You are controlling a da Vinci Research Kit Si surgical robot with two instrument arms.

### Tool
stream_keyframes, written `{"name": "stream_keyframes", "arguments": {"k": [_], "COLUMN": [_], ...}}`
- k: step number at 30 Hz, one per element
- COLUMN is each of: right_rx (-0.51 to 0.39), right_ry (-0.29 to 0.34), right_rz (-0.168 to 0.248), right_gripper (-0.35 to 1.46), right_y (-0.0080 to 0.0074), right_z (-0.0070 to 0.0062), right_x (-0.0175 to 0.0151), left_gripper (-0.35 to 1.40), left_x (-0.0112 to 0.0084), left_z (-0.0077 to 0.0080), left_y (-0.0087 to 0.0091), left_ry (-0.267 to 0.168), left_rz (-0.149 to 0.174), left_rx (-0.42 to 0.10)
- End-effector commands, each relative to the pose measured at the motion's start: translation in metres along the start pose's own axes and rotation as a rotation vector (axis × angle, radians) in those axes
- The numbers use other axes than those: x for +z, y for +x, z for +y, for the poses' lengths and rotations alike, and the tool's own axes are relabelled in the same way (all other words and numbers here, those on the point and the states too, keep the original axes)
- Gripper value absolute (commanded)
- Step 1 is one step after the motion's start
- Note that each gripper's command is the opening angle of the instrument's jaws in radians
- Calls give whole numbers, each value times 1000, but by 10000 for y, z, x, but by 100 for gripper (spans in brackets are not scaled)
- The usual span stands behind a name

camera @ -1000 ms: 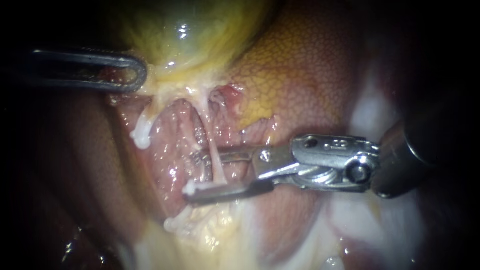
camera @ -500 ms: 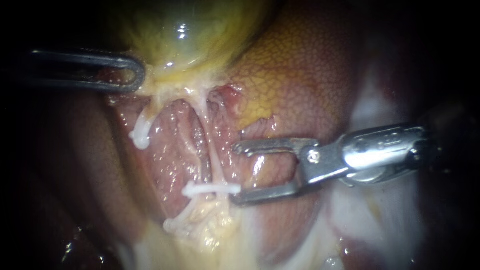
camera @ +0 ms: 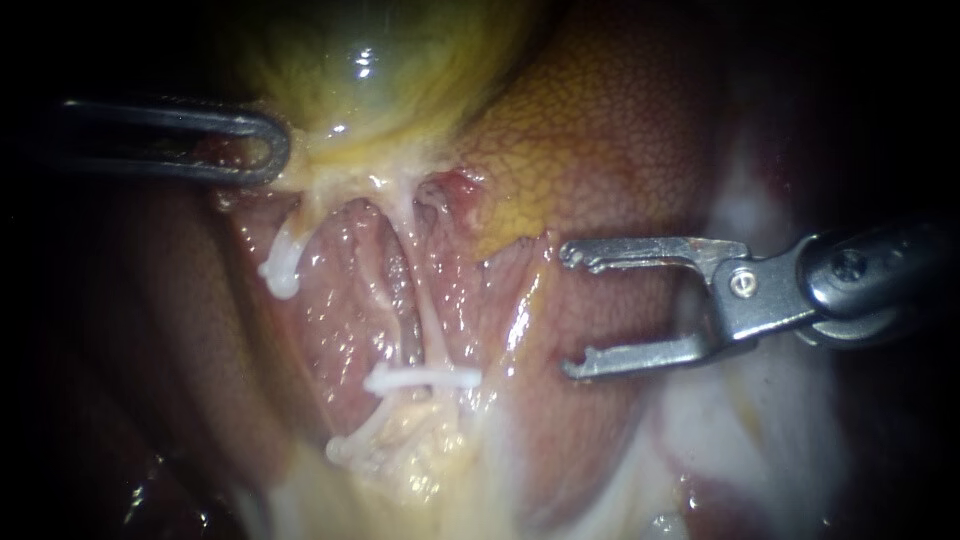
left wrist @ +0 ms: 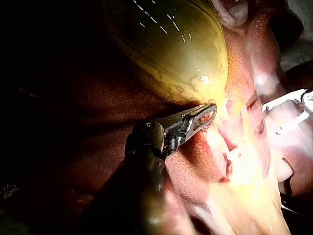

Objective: Going back first clip right tube

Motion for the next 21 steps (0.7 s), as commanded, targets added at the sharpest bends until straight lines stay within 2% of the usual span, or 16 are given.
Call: {"name": "stream_keyframes", "arguments": {"k": [1,5,13,21], "right_rx": [-6,-7,-8,-8], "right_ry": [3,4,7,8], "right_rz": [1,1,2,2], "right_gripper": [50,50,50,50], "right_y": [0,-1,-2,-2], "right_z": [0,0,-1,-2], "right_x": [-1,-3,-3,-4], "left_gripper": [-35,-35,-35,-35], "left_x": [3,13,40,61], "left_z": [1,5,25,29], "left_y": [2,4,12,18], "left_ry": [-3,-3,2,13], "left_rz": [0,-1,-2,0], "left_rx": [-1,1,10,13]}}
